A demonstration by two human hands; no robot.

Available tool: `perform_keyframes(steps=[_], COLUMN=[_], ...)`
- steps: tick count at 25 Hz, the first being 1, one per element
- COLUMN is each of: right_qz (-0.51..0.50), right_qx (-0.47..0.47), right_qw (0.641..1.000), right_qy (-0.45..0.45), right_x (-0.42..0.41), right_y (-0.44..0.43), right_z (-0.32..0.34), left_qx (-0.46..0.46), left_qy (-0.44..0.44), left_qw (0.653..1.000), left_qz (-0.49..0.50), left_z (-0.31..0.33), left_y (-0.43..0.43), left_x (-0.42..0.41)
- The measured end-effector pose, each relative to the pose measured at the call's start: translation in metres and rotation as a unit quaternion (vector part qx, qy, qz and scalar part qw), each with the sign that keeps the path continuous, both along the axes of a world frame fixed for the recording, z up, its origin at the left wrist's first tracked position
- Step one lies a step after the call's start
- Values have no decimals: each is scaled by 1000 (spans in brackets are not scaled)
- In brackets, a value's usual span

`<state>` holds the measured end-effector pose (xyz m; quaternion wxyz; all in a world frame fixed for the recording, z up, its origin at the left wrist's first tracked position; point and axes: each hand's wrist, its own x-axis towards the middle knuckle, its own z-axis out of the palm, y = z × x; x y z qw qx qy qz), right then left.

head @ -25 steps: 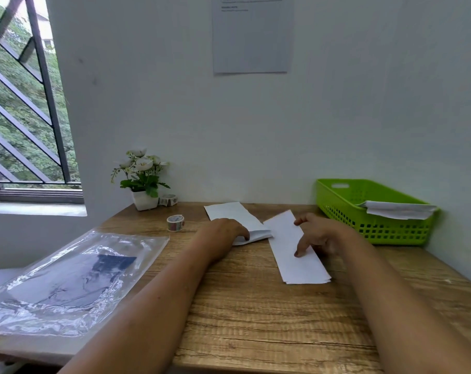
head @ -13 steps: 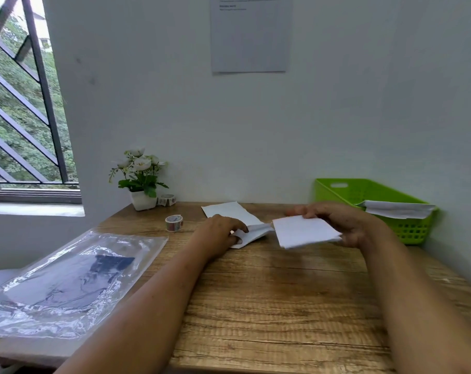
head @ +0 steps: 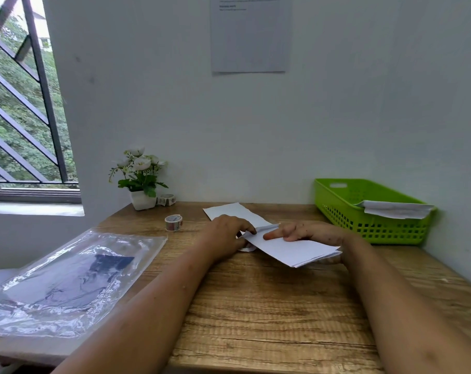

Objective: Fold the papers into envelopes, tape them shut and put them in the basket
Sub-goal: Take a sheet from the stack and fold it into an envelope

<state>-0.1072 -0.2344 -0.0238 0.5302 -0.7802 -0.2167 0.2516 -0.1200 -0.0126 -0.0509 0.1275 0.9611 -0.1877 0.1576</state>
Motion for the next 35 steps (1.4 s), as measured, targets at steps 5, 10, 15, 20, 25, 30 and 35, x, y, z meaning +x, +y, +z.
perform_keyframes(steps=[5, 10, 15, 20, 25, 30, 35], right_qz=[-55, -162, -299, -153, 0, -77, -52], right_qx=[90, 76, -12, 0, 44, 69, 49], right_qw=[987, 979, 954, 988, 992, 988, 991], right_qy=[120, 97, -20, 17, 118, 115, 112], right_x=[7, 4, 21, 4, -19, -7, -5], right_y=[2, 12, 15, 4, -15, -14, -5], right_z=[-15, -11, -22, -4, 19, 13, 9], left_qx=[20, 23, 4, -35, -78, -94, -120], left_qy=[0, 4, -22, -31, -35, -46, -100], left_qw=[999, 997, 995, 996, 995, 993, 986], left_qz=[-41, -72, -95, -76, -49, -47, -60], left_z=[0, 2, 3, 2, 2, 2, 4], left_y=[-9, -9, -12, -8, -5, -3, -11], left_x=[-1, -1, -2, 1, 1, -1, -6])
